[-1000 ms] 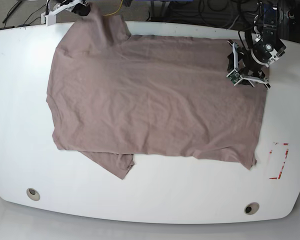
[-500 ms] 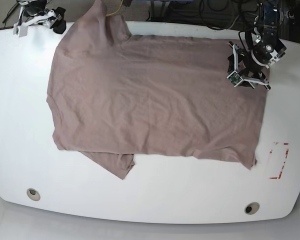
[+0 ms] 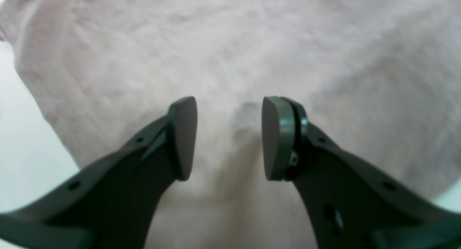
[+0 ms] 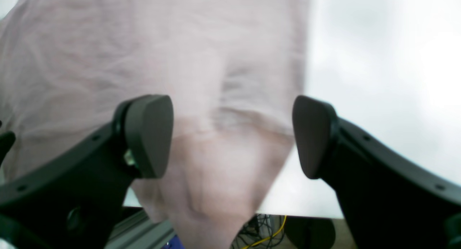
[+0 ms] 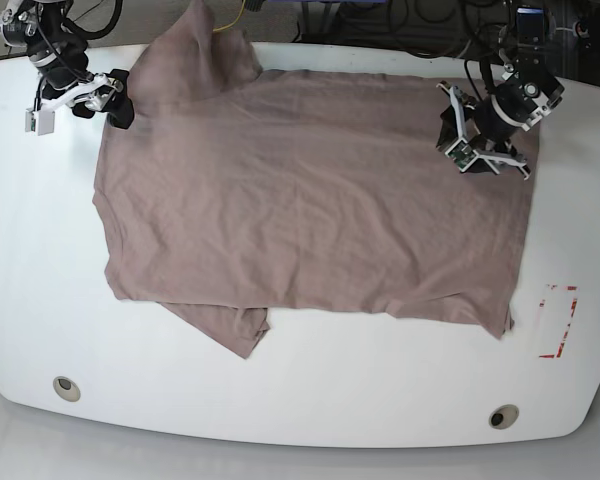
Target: Layout the t-shirt on the table in an organized manner, then fold the t-shirt properly
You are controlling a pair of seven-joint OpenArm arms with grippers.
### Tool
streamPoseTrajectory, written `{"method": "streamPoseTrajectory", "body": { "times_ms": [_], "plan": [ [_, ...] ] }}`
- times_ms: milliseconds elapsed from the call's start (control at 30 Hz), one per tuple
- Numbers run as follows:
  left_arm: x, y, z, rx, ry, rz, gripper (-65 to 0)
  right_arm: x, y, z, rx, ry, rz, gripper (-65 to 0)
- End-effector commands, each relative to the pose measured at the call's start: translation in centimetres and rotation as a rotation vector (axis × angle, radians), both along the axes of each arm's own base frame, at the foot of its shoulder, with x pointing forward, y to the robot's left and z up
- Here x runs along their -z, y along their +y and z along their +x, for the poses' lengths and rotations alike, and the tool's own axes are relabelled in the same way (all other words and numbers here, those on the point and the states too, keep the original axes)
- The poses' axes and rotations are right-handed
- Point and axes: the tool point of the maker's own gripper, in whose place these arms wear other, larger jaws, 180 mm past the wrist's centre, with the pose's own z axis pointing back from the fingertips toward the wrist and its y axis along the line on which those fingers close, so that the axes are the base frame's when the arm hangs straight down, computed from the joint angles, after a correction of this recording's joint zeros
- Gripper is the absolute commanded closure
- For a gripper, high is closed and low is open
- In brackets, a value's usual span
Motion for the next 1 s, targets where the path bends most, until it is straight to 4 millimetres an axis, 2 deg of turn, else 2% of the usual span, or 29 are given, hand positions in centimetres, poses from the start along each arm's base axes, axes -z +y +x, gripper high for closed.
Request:
{"method": "streamPoseTrajectory", "body": {
  "times_ms": [0, 100, 400, 567, 733, 967],
  "plan": [
    [-0.9, 1.2, 0.2, -0.047, -0.034, 0.006, -27.2, -0.3, 0.4, -0.1, -0.018, -0.006, 0.004, -49.8],
    [-1.2, 3.3, 0.1, -0.104, -0.040, 0.027, -27.2, 0.5, 1.1, -1.3, 0.001, 0.021, 0.029, -49.8],
    [-2.1, 7.0, -0.3, -0.284, -0.082, 0.021, -27.2, 2.1, 1.5, -3.6, 0.033, 0.088, 0.066, -49.8],
    [-2.8, 8.8, -0.4, -0.369, -0.112, 0.018, -27.2, 2.4, 1.5, -3.9, 0.032, 0.102, 0.058, -49.8],
    [-3.1, 10.8, -1.3, -0.454, -0.123, 0.025, -27.2, 3.1, 0.8, -4.5, 0.030, 0.141, 0.005, -49.8],
    [-4.0, 12.8, -1.4, -0.512, -0.153, 0.043, -27.2, 3.3, 1.0, -4.7, -0.007, 0.145, -0.017, -49.8]
  ]
}}
